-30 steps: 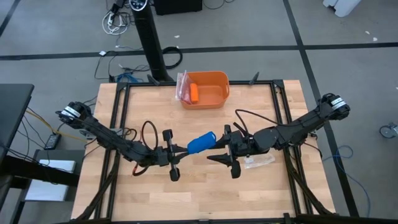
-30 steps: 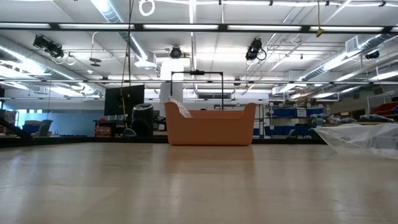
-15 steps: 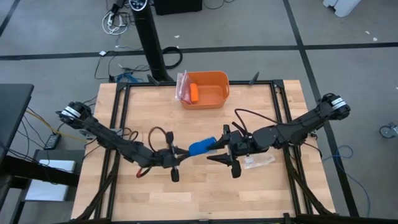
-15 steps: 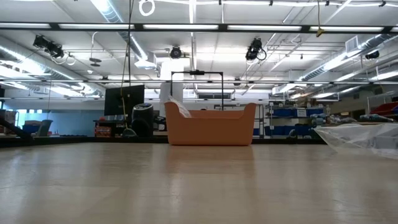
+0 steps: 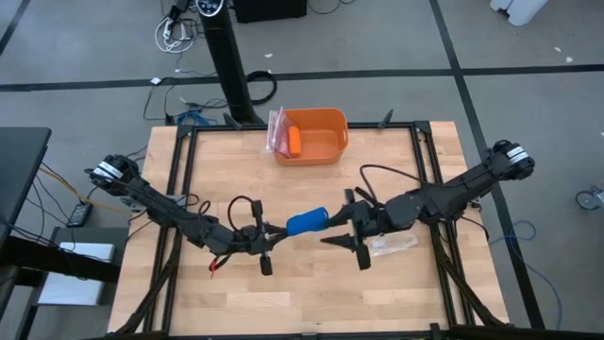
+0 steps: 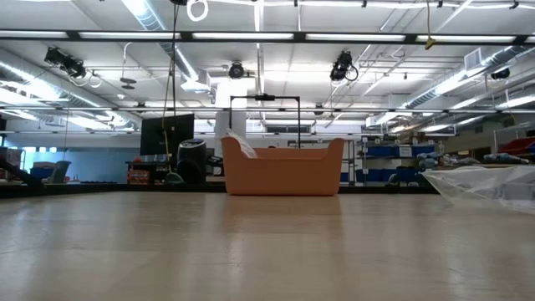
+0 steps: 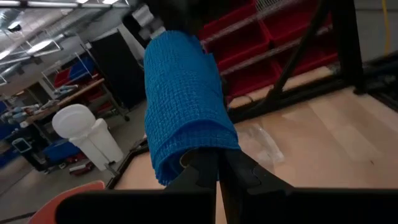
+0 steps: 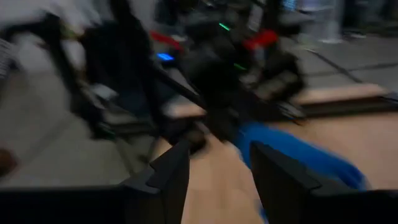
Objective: Roll bandage
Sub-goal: Roll the blue bandage
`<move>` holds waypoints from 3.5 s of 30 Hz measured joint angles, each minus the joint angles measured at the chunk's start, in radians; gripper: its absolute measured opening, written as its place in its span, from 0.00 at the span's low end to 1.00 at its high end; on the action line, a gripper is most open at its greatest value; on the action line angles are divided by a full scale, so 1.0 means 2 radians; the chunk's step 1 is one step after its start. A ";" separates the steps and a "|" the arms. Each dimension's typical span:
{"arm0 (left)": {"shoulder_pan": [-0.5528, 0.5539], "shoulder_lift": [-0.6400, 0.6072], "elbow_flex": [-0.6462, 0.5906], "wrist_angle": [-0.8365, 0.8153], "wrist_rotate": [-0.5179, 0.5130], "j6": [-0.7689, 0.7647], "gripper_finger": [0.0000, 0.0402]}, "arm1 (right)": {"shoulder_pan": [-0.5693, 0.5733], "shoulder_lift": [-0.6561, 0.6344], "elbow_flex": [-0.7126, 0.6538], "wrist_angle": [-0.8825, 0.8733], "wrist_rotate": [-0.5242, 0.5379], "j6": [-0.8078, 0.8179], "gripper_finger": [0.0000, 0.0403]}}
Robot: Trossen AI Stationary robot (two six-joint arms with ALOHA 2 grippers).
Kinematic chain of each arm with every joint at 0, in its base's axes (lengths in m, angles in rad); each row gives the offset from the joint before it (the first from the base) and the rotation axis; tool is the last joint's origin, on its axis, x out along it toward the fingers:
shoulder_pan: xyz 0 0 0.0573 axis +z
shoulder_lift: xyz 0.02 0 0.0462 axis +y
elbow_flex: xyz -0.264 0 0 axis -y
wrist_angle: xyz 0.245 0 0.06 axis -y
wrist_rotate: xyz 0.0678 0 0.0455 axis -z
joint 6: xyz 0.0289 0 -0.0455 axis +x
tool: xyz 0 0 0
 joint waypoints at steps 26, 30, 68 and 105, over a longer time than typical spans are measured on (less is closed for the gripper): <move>-0.007 -0.001 0.001 0.068 0.007 0.026 0.02 | 0.010 0.108 -0.027 0.098 0.176 -0.057 0.01; -0.002 -0.001 0.001 0.067 0.007 0.024 0.02 | 0.003 0.113 -0.011 0.105 0.150 -0.062 0.01; 0.002 -0.017 0.021 -0.093 -0.040 -0.064 0.02 | 0.052 0.041 -0.007 0.088 0.073 -0.091 0.02; 0.146 0.156 0.306 -1.108 0.448 -0.229 0.02 | 0.056 -0.021 -0.007 -0.060 0.101 -0.063 0.01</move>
